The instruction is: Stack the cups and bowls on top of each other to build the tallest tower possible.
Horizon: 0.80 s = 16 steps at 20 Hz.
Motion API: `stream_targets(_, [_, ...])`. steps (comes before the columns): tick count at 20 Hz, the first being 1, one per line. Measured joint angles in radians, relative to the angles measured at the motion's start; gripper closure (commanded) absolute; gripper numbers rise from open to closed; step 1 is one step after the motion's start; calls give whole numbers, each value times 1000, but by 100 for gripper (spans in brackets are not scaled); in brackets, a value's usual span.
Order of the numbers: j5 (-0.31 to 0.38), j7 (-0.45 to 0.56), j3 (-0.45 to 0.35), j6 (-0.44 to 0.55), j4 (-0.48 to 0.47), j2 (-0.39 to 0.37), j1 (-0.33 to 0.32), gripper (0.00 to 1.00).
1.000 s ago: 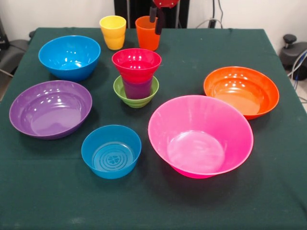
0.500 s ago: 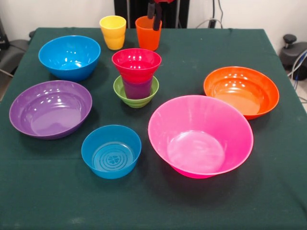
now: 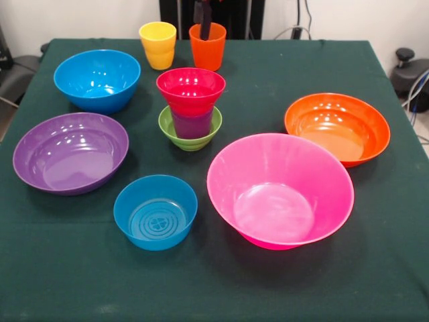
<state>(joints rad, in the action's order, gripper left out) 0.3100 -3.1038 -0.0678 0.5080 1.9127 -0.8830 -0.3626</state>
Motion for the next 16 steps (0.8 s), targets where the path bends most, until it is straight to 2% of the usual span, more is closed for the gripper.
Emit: stream_targets(16, [20, 0, 0, -25, 0, 35, 3, 0])
